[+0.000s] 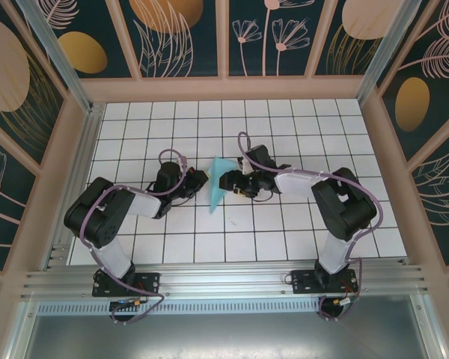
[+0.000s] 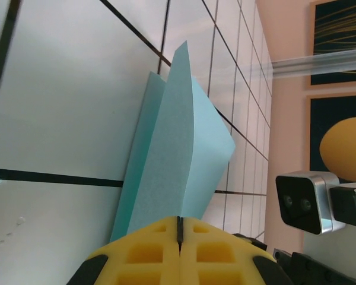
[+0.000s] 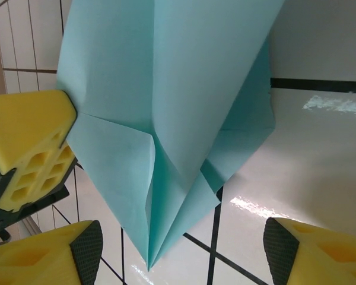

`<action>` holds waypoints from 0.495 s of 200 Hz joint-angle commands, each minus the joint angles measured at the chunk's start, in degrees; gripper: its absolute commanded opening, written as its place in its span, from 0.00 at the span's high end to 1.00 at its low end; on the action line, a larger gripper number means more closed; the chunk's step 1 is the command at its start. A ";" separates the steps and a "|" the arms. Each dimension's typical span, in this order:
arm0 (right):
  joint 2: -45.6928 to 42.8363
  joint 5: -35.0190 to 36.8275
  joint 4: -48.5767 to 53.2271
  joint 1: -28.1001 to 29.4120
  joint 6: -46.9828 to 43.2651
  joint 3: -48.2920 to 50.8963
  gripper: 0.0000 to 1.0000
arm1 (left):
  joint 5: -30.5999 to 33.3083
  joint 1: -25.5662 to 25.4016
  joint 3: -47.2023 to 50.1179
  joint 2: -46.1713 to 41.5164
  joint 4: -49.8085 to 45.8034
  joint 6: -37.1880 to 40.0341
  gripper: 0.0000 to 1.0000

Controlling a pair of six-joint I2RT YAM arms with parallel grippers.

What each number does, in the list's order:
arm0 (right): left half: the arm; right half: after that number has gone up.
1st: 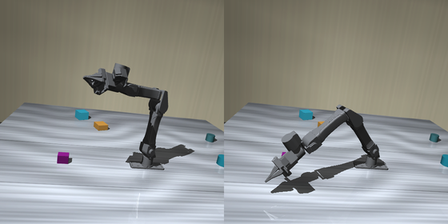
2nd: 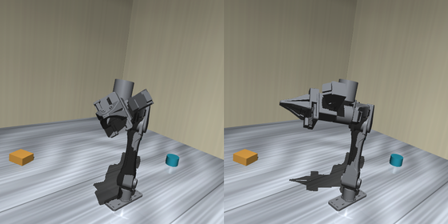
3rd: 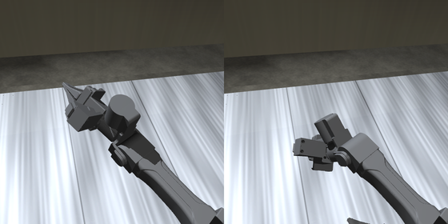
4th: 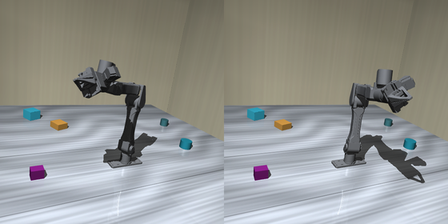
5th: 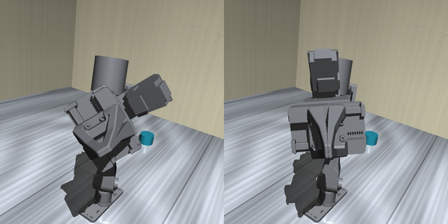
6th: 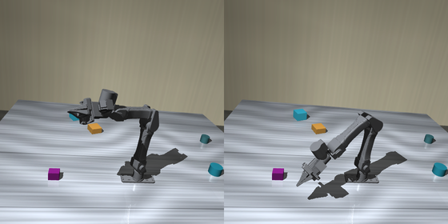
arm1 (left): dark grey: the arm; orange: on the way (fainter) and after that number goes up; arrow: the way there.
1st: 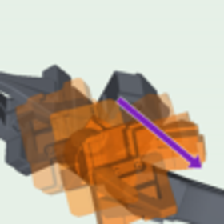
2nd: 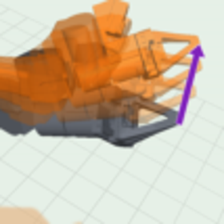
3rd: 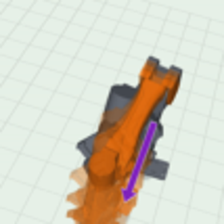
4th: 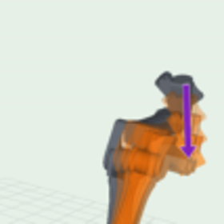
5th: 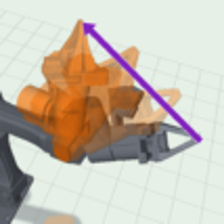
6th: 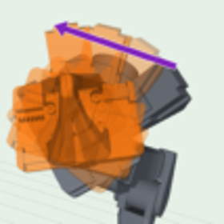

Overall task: Fold a paper plane with a square sheet of paper (pick it up from the middle)
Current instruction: Move the paper plane to the center of the table.

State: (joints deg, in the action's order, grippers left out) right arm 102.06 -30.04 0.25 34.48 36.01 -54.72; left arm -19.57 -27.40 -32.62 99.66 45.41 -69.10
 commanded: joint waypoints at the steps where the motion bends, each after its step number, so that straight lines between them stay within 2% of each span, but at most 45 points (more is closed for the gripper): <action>1: 1.78 -1.85 -1.91 0.65 -0.67 -1.67 0.29 | 2.92 0.50 0.50 0.14 -2.97 2.14 1.00; 26: 3.44 -2.70 -1.45 1.23 -1.53 -2.84 0.34 | 4.59 0.59 0.55 -0.15 -5.61 3.49 1.00; 85: 5.79 -1.82 1.63 3.02 -2.76 -7.19 0.37 | 5.48 0.68 0.92 -0.14 -7.20 4.38 0.98; 99: 5.96 -0.71 2.84 3.47 -3.06 -8.01 0.42 | 5.42 0.68 0.65 0.01 -7.09 4.33 0.98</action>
State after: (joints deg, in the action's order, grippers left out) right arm 107.07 -31.53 0.78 36.91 34.50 -59.92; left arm -14.92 -27.24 -32.14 99.66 39.11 -66.22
